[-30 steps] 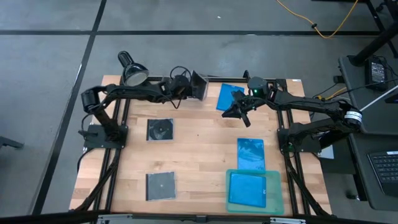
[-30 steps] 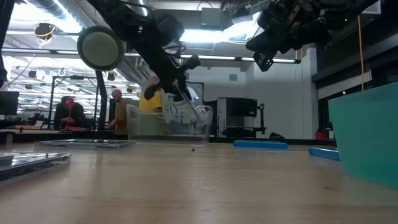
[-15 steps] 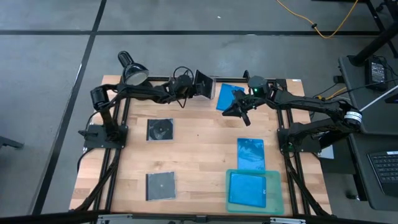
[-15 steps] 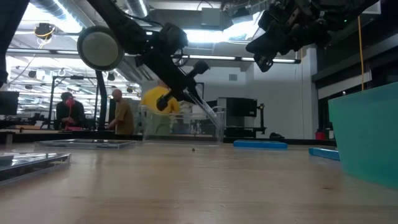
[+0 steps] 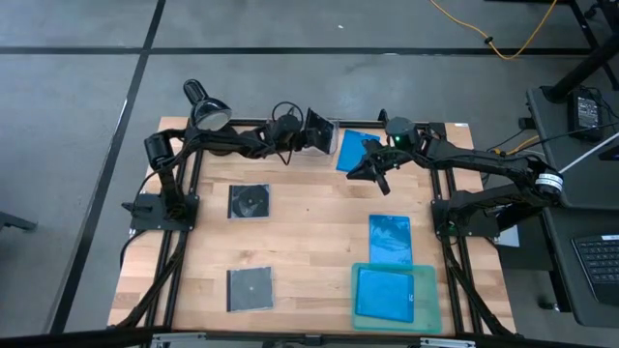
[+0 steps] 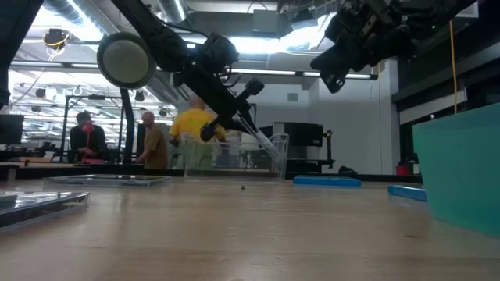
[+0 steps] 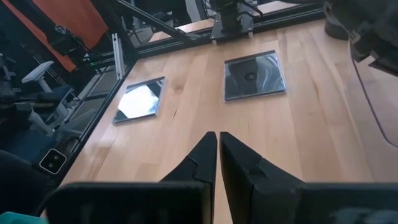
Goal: Pick & place jewel cases by type
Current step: Put the top right black cd case into the transparent bin
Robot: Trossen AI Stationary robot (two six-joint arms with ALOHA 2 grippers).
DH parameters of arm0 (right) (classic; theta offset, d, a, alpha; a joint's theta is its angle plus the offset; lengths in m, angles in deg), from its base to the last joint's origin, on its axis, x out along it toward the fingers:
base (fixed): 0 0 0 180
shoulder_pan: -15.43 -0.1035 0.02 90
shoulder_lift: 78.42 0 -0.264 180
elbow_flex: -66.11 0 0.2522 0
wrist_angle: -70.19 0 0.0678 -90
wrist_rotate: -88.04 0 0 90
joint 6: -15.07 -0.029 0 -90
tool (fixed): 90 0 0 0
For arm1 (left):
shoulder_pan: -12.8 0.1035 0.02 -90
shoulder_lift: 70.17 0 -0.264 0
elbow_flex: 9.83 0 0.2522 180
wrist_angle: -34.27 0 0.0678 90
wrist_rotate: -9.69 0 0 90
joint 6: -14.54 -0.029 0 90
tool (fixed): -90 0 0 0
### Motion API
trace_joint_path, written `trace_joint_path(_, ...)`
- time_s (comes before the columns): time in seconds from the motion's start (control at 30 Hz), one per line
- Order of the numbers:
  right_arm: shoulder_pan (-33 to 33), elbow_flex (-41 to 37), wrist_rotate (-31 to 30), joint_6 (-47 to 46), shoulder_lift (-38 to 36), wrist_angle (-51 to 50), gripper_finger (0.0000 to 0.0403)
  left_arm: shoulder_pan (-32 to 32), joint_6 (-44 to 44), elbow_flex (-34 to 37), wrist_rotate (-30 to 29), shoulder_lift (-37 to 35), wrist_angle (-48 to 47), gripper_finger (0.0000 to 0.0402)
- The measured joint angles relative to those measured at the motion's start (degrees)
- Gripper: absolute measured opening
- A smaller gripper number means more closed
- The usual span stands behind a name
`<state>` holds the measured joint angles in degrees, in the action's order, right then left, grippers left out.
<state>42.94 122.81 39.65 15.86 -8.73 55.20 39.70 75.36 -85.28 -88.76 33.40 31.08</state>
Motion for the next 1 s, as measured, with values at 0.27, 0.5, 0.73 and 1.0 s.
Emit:
trace_joint_path(0.27, 0.1, 0.0, 0.0, 1.3, 0.0, -1.1, 0.0026, 0.3, -2.0, 0.0, 0.7, 0.0, -0.5, 0.0073)
trace_joint_path(0.5, 0.1, 0.0, 0.0, 2.5, 0.0, -1.3, 0.0026, 0.3, -2.1, 0.0, 0.9, 0.0, -3.5, 0.0098)
trace_joint_path(0.73, 1.5, 0.0, 0.5, 2.5, 0.0, -1.5, 0.0026, 0.1, -2.7, 0.0, 0.9, 0.0, -5.4, 0.0116)
trace_joint_path(1.0, 1.7, 0.0, 0.6, 2.8, 0.0, -2.1, 0.0026, -0.2, -4.3, -0.4, 0.0, -1.2, -10.4, 0.0118)
